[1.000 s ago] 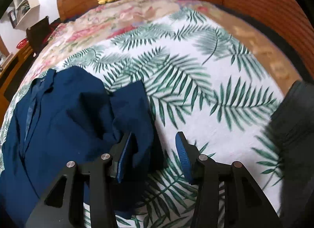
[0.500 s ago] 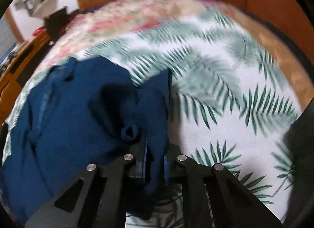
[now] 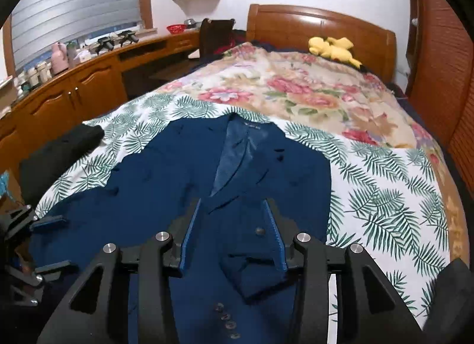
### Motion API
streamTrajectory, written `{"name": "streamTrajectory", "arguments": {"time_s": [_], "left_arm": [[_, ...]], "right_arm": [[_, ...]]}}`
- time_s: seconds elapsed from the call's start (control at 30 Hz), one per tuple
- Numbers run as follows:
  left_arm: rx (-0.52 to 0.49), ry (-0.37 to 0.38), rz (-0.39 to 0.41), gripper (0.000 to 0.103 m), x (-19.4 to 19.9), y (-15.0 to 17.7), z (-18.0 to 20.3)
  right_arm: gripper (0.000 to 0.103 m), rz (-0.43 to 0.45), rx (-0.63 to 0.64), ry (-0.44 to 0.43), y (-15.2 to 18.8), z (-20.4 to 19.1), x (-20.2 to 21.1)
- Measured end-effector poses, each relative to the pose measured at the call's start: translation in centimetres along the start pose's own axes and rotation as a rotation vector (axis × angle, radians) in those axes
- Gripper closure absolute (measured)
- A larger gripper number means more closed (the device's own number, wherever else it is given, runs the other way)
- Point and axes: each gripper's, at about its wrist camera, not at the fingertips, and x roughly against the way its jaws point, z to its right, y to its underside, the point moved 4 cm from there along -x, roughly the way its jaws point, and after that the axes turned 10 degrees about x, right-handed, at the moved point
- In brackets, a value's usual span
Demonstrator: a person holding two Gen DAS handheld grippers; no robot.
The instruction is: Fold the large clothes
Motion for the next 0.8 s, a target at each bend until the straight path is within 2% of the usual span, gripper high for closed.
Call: {"name": "streamTrajectory", "arguments": {"time_s": [0.1,0.37,0.47,0.6,0.73,0.8], "left_arm": [[0.000,-0.008,0.008,0.050,0.5,0.0,-0.5],[0.017,-0.028,0.003,0.050,0.6,0.1,-1.5],[0.014,-0.033,0.007,0.050,0.7,0.1,-1.6],[0.016,-0.038,0.007,0.050,0.8,0.1,-1.8],[0.013,-0.046,0.007,0.050,1.1,0.2,-2.1],[0.012,-0.049,0.012,0.050,1.4,0.2,-2.3]], "right_arm": [[0.060,-0.058,-0.005,0.059,1.4,1.5,-1.8],[0.060,-0.124,-0.082,0.078,4.7,4.2,-5.2],[0.060,-0.126,-0.083,0.024,4.9,3.0,-6.1],[0.061,-0.153,-0.010,-0.022,4.6,-0.3,-7.8],[0.061,-0.227,0.059,0.035,5.0,-1.7,-10.0],[0.067,-0.265,0.074,0.084,5.4,-1.4,-10.9]]}}
